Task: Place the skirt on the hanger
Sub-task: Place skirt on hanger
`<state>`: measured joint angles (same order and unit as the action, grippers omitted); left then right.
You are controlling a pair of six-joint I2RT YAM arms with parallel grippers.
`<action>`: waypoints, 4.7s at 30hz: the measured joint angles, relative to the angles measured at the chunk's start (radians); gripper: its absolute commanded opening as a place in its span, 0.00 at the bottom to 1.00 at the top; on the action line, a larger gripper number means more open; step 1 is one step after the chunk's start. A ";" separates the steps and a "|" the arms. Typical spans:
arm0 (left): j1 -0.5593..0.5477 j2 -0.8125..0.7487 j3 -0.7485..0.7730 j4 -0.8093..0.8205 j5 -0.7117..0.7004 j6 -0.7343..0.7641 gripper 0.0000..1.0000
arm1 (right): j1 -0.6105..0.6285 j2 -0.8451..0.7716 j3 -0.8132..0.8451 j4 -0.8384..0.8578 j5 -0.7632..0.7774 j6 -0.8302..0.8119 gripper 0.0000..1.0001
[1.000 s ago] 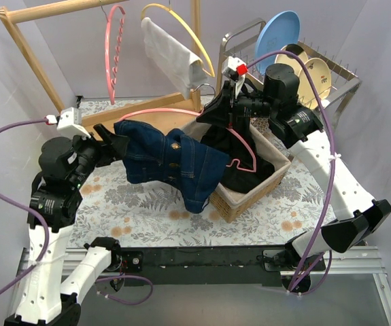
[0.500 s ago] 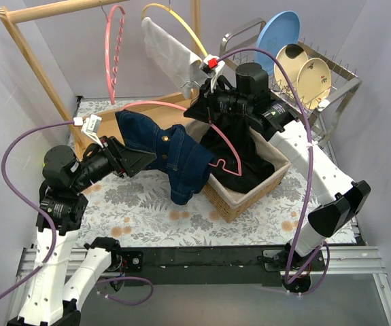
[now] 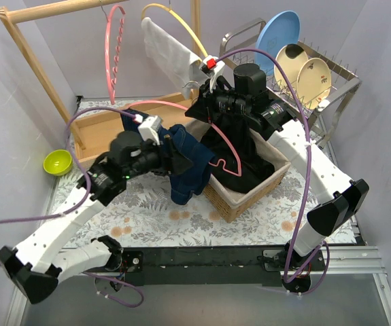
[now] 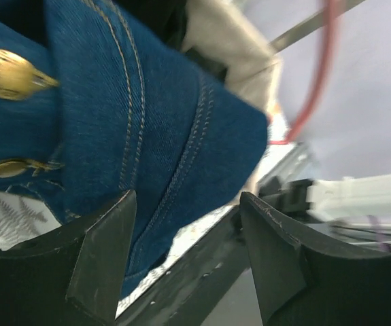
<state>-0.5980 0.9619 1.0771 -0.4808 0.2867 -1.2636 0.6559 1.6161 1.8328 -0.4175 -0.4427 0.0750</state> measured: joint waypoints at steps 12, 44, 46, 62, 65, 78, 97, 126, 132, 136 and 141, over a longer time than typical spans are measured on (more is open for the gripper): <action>-0.266 0.201 0.110 -0.096 -0.473 0.060 0.35 | -0.001 0.000 0.000 0.000 -0.004 0.000 0.01; -0.277 0.166 0.189 -0.204 -0.641 0.122 0.43 | -0.033 0.000 -0.017 0.002 -0.039 0.016 0.01; -0.277 0.208 0.189 -0.207 -0.631 0.126 0.38 | -0.033 -0.002 -0.021 0.003 -0.039 0.018 0.01; -0.277 0.229 0.190 -0.159 -0.422 0.164 0.00 | -0.043 -0.013 -0.049 0.009 -0.057 0.024 0.01; -0.277 0.225 0.204 -0.138 -0.365 0.163 0.14 | -0.052 -0.014 -0.049 0.009 -0.058 0.025 0.01; -0.280 0.103 0.130 -0.219 -0.595 0.108 0.66 | -0.084 -0.035 -0.080 0.031 -0.085 0.040 0.01; -0.252 0.236 0.187 -0.096 -0.248 0.163 0.21 | -0.087 -0.050 -0.097 0.047 -0.102 0.053 0.01; -0.265 0.349 0.246 -0.027 0.045 0.125 0.00 | -0.093 -0.028 -0.068 0.014 -0.129 0.061 0.01; -0.268 0.205 0.214 0.038 0.176 0.115 0.00 | -0.091 0.025 0.018 0.023 -0.189 0.115 0.01; -0.272 0.167 0.169 0.038 0.229 0.119 0.15 | -0.086 0.048 0.082 0.023 -0.240 0.129 0.01; -0.277 0.162 0.140 -0.075 0.110 0.132 0.77 | -0.082 0.050 0.116 0.028 -0.284 0.095 0.01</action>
<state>-0.8753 1.1236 1.2175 -0.5556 0.3965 -1.1316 0.5735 1.6665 1.9488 -0.3897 -0.7269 0.1703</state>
